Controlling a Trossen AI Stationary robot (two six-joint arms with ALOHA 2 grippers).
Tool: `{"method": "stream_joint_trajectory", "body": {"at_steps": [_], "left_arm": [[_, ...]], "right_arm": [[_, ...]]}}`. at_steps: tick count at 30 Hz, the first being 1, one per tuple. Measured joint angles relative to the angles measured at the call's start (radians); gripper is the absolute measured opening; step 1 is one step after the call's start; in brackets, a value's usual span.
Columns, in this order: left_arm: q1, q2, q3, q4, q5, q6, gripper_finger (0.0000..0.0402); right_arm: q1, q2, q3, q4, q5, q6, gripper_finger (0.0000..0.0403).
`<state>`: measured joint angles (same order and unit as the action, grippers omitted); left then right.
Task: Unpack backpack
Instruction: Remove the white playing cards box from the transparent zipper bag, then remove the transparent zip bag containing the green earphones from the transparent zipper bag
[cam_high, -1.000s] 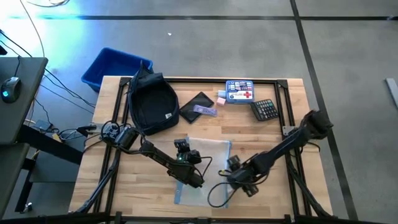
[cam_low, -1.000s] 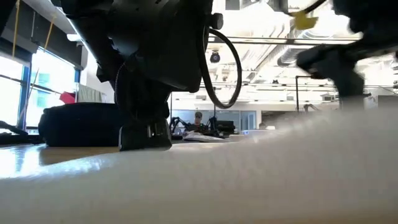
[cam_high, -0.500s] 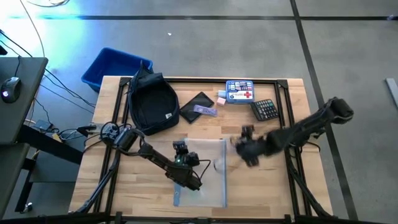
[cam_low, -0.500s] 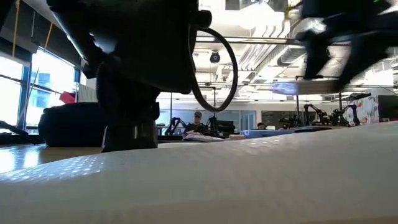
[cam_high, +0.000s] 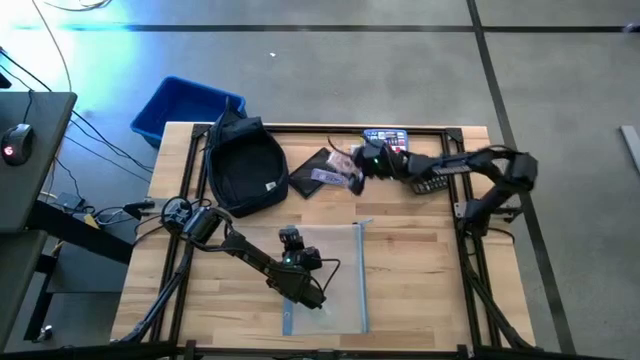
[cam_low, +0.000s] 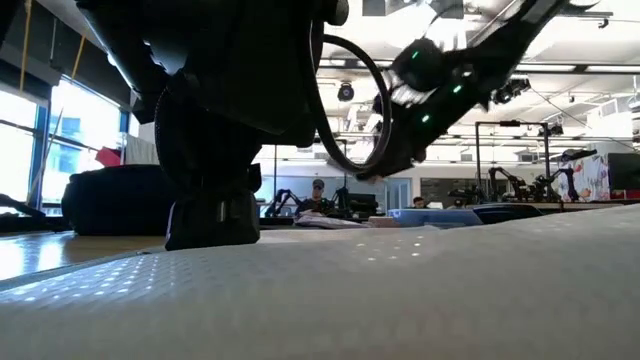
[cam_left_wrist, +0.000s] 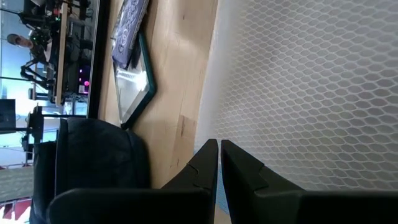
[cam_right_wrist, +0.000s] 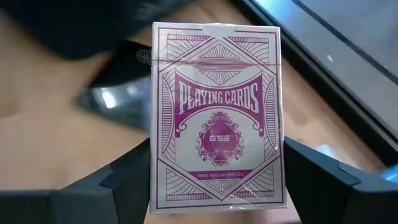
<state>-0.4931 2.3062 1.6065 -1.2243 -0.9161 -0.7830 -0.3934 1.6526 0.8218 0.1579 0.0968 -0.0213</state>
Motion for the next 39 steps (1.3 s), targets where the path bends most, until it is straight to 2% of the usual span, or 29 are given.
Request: {"method": "stream_joint_trajectory", "body": {"at_steps": [5, 9, 15, 19, 23, 26, 29, 31, 33, 36, 39], "left_arm": [[0.000, 0.000, 0.000, 0.002, 0.001, -0.002, 0.0000], [0.000, 0.000, 0.001, 0.002, 0.001, -0.009, 0.0000], [0.000, 0.000, 0.001, -0.006, 0.001, -0.011, 0.0000], [-0.002, 0.000, 0.001, -0.009, -0.006, -0.021, 0.0000], [-0.003, -0.001, 0.001, -0.014, -0.035, -0.024, 0.0000], [0.000, -0.003, 0.000, -0.021, -0.085, -0.024, 0.0000], [0.004, -0.013, 0.033, -0.073, -0.113, -0.011, 0.0000], [0.004, -0.020, 0.086, -0.142, -0.126, -0.044, 0.0000], [-0.004, -0.030, 0.141, -0.194, -0.132, -0.077, 0.0000], [-0.022, -0.035, 0.205, -0.193, -0.017, -0.067, 0.0000], [-0.043, -0.036, 0.243, -0.175, 0.220, -0.036, 0.0000]], "right_arm": [[-0.055, 0.124, 0.079, -0.004, -0.080, 0.039, 0.0381], [-0.038, 0.136, 0.089, -0.033, -0.083, 0.023, 0.0358], [0.045, -0.062, 0.093, -0.194, -0.113, -0.043, 0.0319], [0.204, -0.229, 0.025, -0.339, -0.199, -0.070, 0.0318], [0.452, -0.366, -0.142, -0.373, -0.221, -0.013, 0.0318], [0.641, -0.410, -0.292, -0.256, -0.217, 0.119, 0.0318], [0.782, -0.402, -0.410, -0.078, -0.188, 0.234, 0.0318], [0.836, -0.384, -0.440, 0.006, -0.149, 0.294, 0.0318], [0.858, -0.358, -0.436, 0.010, -0.124, 0.316, 0.0318], [0.867, -0.305, -0.395, -0.013, -0.161, 0.311, 0.0318], [0.867, -0.232, -0.329, -0.035, -0.264, 0.317, 0.0318]]}}
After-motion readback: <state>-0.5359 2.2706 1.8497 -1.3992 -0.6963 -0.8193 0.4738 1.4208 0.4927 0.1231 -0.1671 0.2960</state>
